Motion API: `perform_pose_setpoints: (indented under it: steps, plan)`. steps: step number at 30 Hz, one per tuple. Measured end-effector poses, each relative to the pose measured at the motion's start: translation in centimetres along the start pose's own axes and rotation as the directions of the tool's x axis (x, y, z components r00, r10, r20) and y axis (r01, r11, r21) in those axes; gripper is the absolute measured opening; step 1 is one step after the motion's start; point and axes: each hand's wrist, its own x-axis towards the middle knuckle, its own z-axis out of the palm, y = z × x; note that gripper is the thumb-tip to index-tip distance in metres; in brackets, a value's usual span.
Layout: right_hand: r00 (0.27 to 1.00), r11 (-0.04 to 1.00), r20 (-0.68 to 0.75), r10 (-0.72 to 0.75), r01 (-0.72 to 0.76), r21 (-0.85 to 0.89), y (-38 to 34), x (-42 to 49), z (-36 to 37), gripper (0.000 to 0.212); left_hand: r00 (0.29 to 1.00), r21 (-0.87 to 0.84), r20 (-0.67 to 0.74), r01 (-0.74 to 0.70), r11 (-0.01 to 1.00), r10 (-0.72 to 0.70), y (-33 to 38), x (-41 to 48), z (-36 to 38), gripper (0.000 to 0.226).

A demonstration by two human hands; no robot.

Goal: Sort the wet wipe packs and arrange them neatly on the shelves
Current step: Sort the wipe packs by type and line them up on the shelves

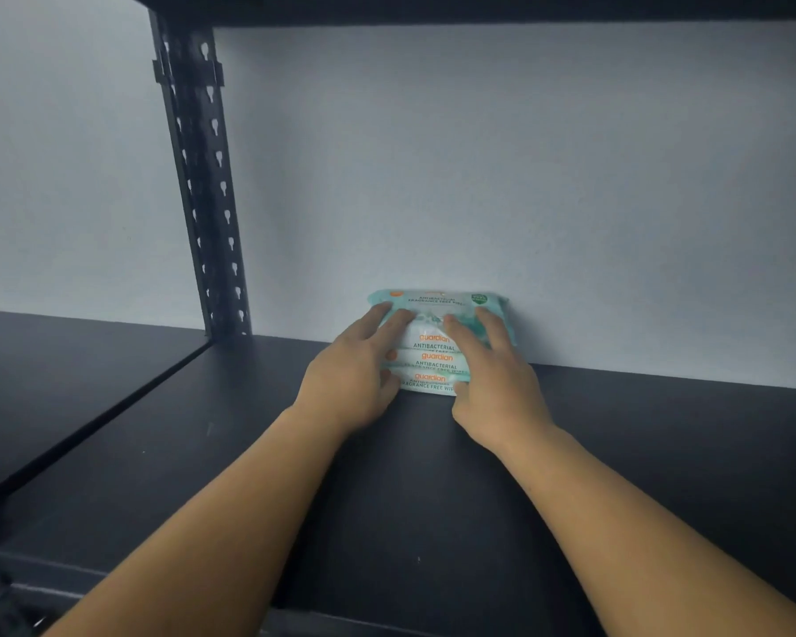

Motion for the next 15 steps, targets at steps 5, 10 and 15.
perform_pose_setpoints:
  steps: [5,10,15]
  plan:
    - [0.999,1.0,-0.031,0.007,-0.006,0.02,0.7,0.4,1.2,0.096,0.998,0.095,-0.046,-0.043,0.995,0.047,-0.3,-0.1,0.5,0.077]
    - [0.999,1.0,-0.05,0.01,-0.011,-0.016,0.7,0.0,1.6,0.095,0.996,0.166,-0.04,-0.074,0.983,0.082,-0.5,-0.4,0.5,0.079]
    - [0.984,0.989,-0.179,-0.004,-0.022,-0.146,0.2,-0.8,1.1,0.102,0.996,0.176,-0.077,-0.02,0.984,0.034,-0.3,-1.1,-0.1,0.077]
